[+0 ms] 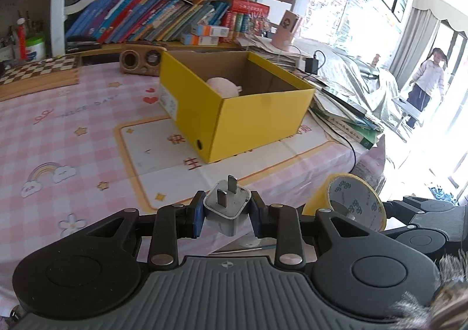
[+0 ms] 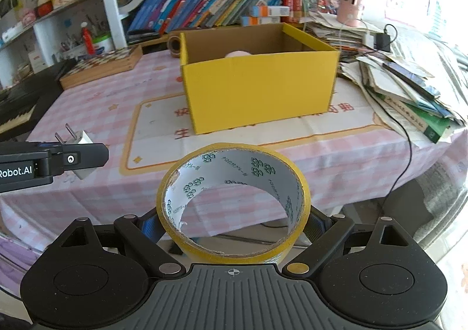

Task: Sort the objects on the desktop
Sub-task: 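Carry the white plug and yellow tape roll over the yellow box with both tools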

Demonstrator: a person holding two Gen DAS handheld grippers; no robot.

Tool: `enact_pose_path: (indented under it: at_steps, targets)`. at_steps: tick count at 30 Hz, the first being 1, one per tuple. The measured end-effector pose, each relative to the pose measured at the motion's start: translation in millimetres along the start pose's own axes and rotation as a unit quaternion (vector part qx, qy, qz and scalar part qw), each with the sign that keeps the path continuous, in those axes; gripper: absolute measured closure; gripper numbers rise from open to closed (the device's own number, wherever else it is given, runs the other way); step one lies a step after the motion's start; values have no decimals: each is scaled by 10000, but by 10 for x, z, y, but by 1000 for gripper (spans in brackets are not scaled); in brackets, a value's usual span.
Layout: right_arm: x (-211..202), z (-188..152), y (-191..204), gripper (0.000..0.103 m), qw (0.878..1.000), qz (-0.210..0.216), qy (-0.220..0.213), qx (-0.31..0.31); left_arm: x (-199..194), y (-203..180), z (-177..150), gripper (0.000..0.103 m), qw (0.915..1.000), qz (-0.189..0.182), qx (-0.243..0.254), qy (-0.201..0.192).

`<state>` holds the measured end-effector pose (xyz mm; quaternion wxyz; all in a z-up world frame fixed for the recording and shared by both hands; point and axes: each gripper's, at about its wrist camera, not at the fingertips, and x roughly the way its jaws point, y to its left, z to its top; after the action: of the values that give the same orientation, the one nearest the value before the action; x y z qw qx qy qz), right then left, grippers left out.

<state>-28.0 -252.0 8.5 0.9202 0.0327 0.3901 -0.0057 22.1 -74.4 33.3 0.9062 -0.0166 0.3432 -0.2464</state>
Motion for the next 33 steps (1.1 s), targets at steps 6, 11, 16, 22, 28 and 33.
enact_pose_path:
  at_steps: [6, 11, 16, 22, 28, 33]
  targets:
    - [74, 69, -231, 10, 10000, -39, 65, 32, 189, -176, 80, 74, 9999, -90, 29, 72]
    - [145, 147, -421, 10, 9999, -50, 102, 15, 367, -326, 178, 74, 9998, -129, 36, 110]
    - [205, 236, -642, 10, 9999, -41, 84, 57, 536, -498, 303, 74, 9997, -156, 118, 120]
    - [291, 405, -908, 10, 9999, 73, -60, 76, 700, -698, 501, 74, 9996, -119, 238, 2]
    - [367, 684, -1096, 10, 9990, 274, -353, -15, 808, -788, 749, 74, 9995, -10, 73, -312]
    - [417, 1048, -1176, 10, 9952, 514, -790, -257, 866, -775, 1020, 74, 9977, 245, -83, -630]
